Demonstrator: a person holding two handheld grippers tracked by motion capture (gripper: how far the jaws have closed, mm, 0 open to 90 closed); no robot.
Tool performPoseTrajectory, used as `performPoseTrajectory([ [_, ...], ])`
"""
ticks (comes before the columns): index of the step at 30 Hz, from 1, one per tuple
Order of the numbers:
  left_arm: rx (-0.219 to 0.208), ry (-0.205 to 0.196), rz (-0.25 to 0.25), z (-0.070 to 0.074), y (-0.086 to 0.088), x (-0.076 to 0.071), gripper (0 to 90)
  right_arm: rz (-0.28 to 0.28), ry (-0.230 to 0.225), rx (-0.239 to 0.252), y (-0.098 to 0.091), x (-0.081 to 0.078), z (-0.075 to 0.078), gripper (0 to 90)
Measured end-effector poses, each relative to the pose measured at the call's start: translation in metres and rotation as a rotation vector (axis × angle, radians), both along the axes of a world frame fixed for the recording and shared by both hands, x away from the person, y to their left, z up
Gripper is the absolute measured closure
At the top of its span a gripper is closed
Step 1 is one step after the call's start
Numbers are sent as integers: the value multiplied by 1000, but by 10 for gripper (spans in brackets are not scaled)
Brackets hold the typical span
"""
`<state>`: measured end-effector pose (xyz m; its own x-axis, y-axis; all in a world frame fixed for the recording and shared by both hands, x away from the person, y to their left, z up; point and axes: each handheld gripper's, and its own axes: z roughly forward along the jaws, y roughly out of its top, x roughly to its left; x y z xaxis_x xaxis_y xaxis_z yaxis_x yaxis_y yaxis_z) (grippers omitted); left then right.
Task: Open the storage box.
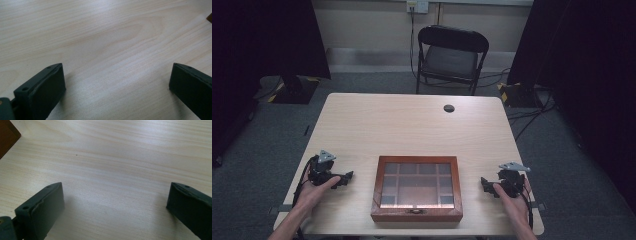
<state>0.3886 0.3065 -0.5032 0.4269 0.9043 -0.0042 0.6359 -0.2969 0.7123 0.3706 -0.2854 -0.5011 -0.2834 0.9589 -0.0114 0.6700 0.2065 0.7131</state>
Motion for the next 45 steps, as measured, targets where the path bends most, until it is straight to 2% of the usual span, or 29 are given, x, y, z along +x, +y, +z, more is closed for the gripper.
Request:
performPoseTrajectory([
  [4,0,0,7,1,0,-1,7,3,-1,0,0,0,0,2],
  [5,-13,-1,10,1,-1,-2,39,3,-1,0,0,0,0,2],
  [8,-13,-6,2,3,-1,-3,82,3,0,0,0,0,0,2],
  [10,-22,-11,-11,4,-3,-4,178,3,0,0,0,0,0,2],
  [17,-33,-15,-52,10,-7,-7,183,8,1,-1,0,1,0,2],
  [21,-94,-14,-53,17,-10,-12,218,9,1,0,-1,1,0,2],
  [28,-110,-6,-72,26,-18,-13,232,18,0,-1,-1,1,0,2],
  [31,-145,-7,-76,29,-18,-14,238,19,1,-1,-1,2,0,2],
  [34,-193,-16,-103,35,-20,-16,256,20,0,-1,-1,2,0,2],
  [37,-217,-22,-144,39,-24,-19,257,22,0,-1,-1,2,0,2],
  [39,-225,-15,-181,40,-28,-20,260,23,0,-1,-1,2,0,2],
  [44,-235,-26,-235,46,-36,-25,274,43,2,1,-1,1,0,2],
  [45,-234,-27,-241,48,-37,-26,283,72,-1,-2,-1,1,0,2],
])
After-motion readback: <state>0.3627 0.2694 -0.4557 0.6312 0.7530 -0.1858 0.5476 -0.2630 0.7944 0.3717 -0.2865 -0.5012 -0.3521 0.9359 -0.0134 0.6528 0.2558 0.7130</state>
